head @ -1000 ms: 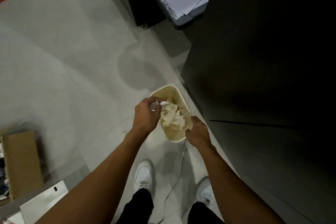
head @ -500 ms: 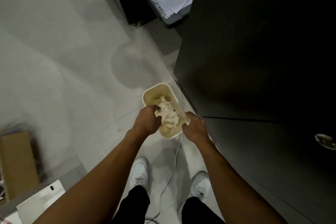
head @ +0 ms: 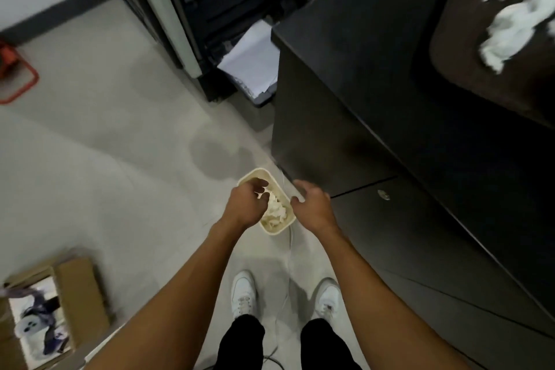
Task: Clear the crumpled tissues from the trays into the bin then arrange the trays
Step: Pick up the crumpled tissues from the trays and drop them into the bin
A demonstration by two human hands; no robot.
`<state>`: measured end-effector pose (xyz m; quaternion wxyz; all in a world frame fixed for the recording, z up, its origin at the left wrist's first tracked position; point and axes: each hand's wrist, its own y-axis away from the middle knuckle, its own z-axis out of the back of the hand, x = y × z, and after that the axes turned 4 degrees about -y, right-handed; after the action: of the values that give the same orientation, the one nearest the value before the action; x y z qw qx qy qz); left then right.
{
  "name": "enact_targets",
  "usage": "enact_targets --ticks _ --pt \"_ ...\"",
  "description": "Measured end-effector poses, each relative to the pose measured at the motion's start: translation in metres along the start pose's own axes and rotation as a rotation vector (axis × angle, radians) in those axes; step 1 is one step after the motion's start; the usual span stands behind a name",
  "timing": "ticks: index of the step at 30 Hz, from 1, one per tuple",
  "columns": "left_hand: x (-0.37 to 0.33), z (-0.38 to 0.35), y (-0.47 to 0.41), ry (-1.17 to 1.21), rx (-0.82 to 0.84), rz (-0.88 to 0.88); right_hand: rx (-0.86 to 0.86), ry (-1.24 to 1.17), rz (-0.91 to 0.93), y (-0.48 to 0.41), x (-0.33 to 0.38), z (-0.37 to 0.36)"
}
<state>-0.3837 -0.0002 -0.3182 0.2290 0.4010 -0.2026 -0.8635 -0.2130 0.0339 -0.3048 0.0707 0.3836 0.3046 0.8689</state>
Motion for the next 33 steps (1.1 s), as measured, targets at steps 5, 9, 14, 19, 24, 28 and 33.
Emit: enact_targets --ticks 5,9,14,19,24,28,33 --pt "-0.060 0.052 0.051 0.075 -0.001 -0.096 -0.108 -0.126 0.060 0.067 0.055 0.051" --pt "-0.109 0.086 0.085 0.107 -0.017 -0.155 -0.224 -0.227 0.113 0.117 0.088 0.089" --pt "-0.176 0.110 0.119 0.088 -0.076 -0.338 -0.380 -0.323 0.196 0.172 0.110 0.146" --pt "-0.247 0.109 0.148 0.064 -0.060 -0.542 -0.547 -0.389 0.264 0.213 0.106 0.207" --pt "-0.320 0.083 0.177 0.051 0.030 -0.692 -0.720 -0.445 0.280 0.250 0.081 0.270" --pt "-0.375 0.043 0.202 0.048 0.097 -0.790 -0.837 -0.481 0.286 0.281 0.046 0.320" --pt "-0.434 -0.021 0.235 0.050 0.192 -0.876 -0.959 -0.518 0.242 0.309 -0.011 0.377"
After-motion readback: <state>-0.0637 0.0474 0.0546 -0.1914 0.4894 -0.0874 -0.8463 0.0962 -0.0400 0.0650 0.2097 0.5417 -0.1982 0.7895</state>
